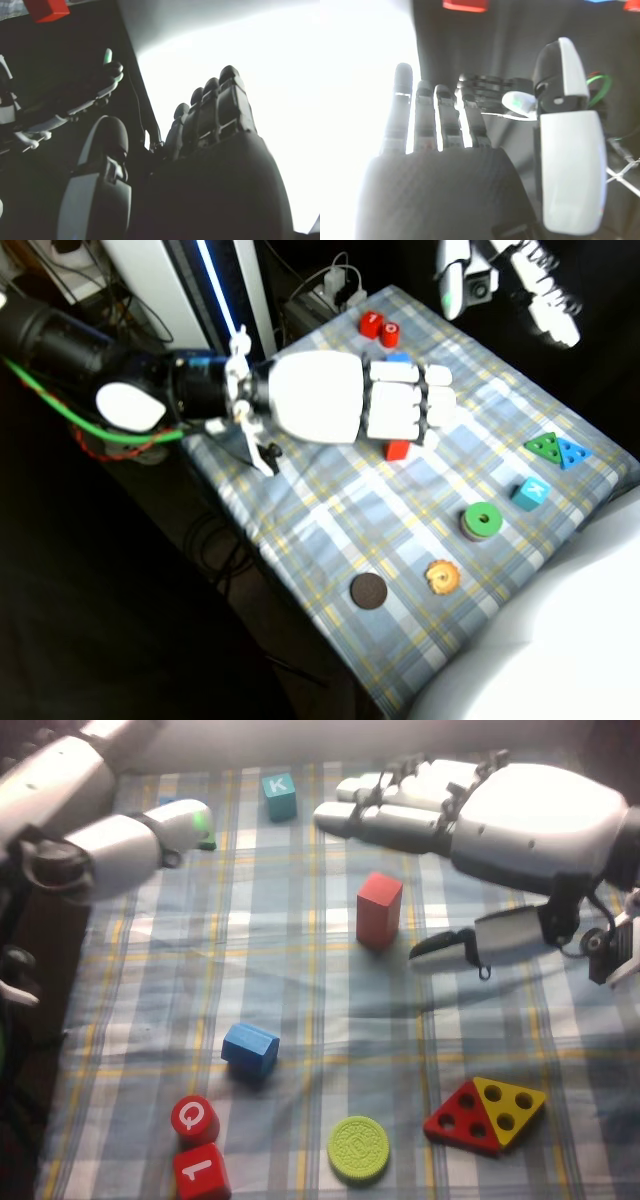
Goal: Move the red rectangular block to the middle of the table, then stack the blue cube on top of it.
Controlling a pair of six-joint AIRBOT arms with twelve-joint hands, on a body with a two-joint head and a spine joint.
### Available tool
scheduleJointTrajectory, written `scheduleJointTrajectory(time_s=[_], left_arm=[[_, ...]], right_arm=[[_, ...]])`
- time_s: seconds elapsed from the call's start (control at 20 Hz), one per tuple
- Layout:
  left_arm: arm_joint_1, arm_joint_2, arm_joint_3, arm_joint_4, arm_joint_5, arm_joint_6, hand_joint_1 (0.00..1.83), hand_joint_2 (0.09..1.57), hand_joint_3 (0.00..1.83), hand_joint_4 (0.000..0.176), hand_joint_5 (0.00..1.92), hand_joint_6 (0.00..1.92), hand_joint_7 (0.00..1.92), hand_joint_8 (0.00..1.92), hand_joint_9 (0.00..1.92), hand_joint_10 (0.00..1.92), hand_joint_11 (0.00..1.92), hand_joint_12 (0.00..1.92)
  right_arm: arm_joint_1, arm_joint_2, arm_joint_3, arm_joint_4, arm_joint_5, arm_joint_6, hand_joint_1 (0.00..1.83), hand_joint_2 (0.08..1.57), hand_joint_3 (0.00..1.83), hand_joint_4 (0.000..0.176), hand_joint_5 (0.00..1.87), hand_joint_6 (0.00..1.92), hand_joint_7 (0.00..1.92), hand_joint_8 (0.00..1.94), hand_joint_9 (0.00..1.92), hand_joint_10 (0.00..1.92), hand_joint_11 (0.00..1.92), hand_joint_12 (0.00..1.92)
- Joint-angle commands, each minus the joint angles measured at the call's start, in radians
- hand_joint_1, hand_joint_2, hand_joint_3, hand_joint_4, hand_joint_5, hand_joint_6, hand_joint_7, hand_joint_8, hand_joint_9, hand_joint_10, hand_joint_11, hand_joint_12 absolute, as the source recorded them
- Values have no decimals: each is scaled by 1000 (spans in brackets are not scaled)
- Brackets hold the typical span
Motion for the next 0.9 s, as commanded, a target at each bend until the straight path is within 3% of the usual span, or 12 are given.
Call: scheduleJointTrajectory(time_s=[0.0,0.05,0.1,0.15,0.2,0.4,0.5,0.65,0.8,0.85], left_arm=[[1,11,-4,22,-160,-6,376,1465,16,100,0,0,0,0,0,0,0,0],[8,21,-7,7,-178,-6,420,1481,16,93,0,0,0,0,0,0,0,0],[15,29,-8,-9,-192,-6,454,1490,14,82,0,0,0,0,0,0,0,0],[22,38,-10,-21,-206,-6,518,1501,12,81,0,0,0,0,0,0,0,0],[27,44,-14,-27,-220,-6,483,1511,13,110,0,0,0,0,0,0,0,0],[27,45,-22,-20,-247,-6,506,1514,6,115,0,0,0,0,0,0,0,0],[27,48,-27,-13,-254,-6,527,1512,2,126,0,0,0,0,0,0,0,0],[29,54,-37,-3,-267,-6,486,1512,1,119,0,0,0,0,0,0,0,0],[27,54,-40,9,-270,-6,488,1511,1,151,0,0,0,0,0,0,0,0],[27,54,-40,11,-270,-6,516,1508,0,135,0,0,0,0,0,0,0,0]], right_arm=[[17,0,-4,-12,115,37,729,1080,3,16,0,0,0,0,1,0,0,310],[17,0,-4,-60,115,86,715,1073,0,10,0,0,37,4,27,7,0,256],[17,0,-5,-113,115,129,721,1071,0,13,0,0,77,5,94,21,0,354],[17,0,-6,-154,114,159,718,1073,0,9,0,0,89,3,120,21,0,577],[17,0,-8,-189,114,182,727,1069,0,4,0,0,83,0,122,19,0,618],[19,-44,-8,-309,78,228,834,1042,0,0,99,12,154,4,244,33,0,933],[34,-74,-8,-358,50,229,788,1098,9,0,121,8,150,0,252,23,0,1031],[62,-127,2,-415,17,229,739,1121,4,0,131,5,172,7,286,33,0,1161],[87,-181,19,-452,-6,229,708,1163,8,0,84,1,126,0,253,17,0,1070],[93,-197,25,-462,-11,229,707,1180,8,0,82,0,127,1,266,22,0,1096]])
